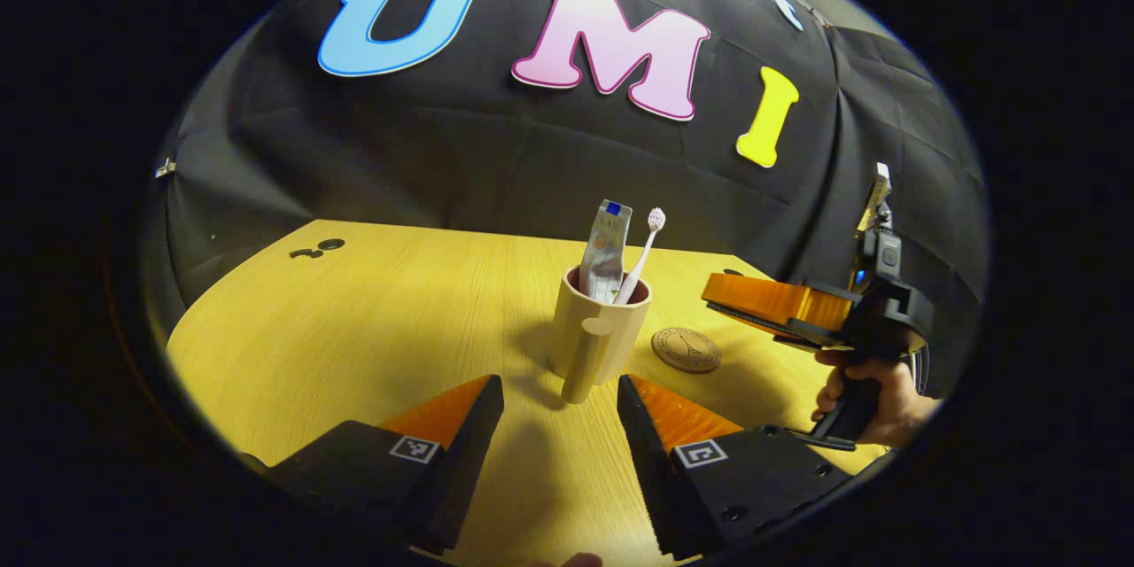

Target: Put the toothbrush and toothpaste on the desktop into the cup, then pick up the cup and place it on the coaster on the desktop.

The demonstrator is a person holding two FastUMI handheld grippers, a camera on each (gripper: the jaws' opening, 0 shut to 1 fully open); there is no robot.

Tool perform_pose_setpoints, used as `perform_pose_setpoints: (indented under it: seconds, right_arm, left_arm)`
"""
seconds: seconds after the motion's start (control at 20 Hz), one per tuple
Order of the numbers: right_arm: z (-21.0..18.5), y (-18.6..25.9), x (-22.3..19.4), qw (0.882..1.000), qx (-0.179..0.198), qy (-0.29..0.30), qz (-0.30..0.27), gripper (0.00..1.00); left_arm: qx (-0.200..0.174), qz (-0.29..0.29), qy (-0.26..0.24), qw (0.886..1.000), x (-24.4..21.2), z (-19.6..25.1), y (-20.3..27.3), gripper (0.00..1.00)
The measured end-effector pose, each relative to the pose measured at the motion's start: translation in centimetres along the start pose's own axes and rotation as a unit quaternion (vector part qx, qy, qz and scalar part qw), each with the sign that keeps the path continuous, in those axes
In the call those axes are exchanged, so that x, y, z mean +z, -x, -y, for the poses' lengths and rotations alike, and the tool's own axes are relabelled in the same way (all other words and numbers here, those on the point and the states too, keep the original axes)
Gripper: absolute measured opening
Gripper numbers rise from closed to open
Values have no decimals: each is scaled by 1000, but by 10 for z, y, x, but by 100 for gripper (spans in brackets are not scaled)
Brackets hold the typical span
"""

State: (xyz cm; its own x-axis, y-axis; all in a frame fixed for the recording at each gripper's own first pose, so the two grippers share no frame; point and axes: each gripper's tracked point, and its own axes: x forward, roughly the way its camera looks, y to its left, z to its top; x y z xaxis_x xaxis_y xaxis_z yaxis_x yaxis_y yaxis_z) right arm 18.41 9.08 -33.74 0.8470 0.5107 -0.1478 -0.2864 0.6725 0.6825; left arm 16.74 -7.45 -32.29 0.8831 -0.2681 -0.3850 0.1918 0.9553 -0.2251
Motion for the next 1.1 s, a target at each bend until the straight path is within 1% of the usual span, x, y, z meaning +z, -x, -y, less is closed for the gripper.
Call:
perform_pose_setpoints:
  seconds: [0.15, 0.3, 0.4, 0.45, 0.5, 0.6, 0.65, 0.7, 0.75, 0.85, 0.9, 0.95, 1.0, 1.05, 1.1]
  right_arm:
    - [10, 15, -2, 1000, -10, 7, -16, 29]
    - [21, 29, -9, 999, -22, 13, -41, 29]
    - [34, 40, -21, 996, -43, 32, -64, 29]
    - [46, 44, -28, 994, -68, 37, -82, 29]
    - [55, 53, -34, 990, -87, 41, -101, 34]
    - [58, 68, -38, 988, -95, 53, -107, 34]
    - [56, 70, -35, 987, -100, 72, -105, 35]
    - [55, 73, -31, 985, -100, 92, -103, 17]
    - [51, 76, -29, 984, -96, 110, -103, 35]
    - [52, 81, -32, 981, -91, 131, -113, 36]
    - [55, 82, -37, 980, -89, 133, -121, 35]
    - [59, 82, -38, 978, -91, 135, -127, 35]
    - [63, 84, -38, 977, -94, 138, -130, 36]
    - [66, 85, -37, 977, -96, 140, -131, 36]
    - [69, 87, -35, 976, -98, 141, -131, 36]
  left_arm:
    - [-3, -46, -25, 999, -7, 5, -15, 81]
    - [-1, -106, -61, 992, -4, 1, -27, 80]
    - [-7, -134, -58, 989, 3, -1, -36, 80]
    - [-11, -149, -51, 988, 6, 0, -40, 87]
    - [-14, -164, -43, 985, 8, 1, -45, 80]
    - [-13, -199, -30, 979, 5, 3, -51, 80]
    - [-15, -213, -28, 976, 13, -2, -44, 80]
    - [-19, -226, -33, 973, 13, 0, -45, 77]
    - [-20, -232, -45, 971, 13, 2, -47, 77]
    - [-13, -244, -84, 966, 19, 2, -49, 75]
    - [-9, -249, -102, 963, 22, 1, -51, 82]
    - [-9, -259, -116, 959, 23, 2, -52, 82]
    - [-12, -268, -123, 956, 23, 5, -55, 74]
    - [-17, -275, -127, 953, 23, 8, -58, 74]
    - [-20, -282, -126, 951, 22, 10, -61, 71]
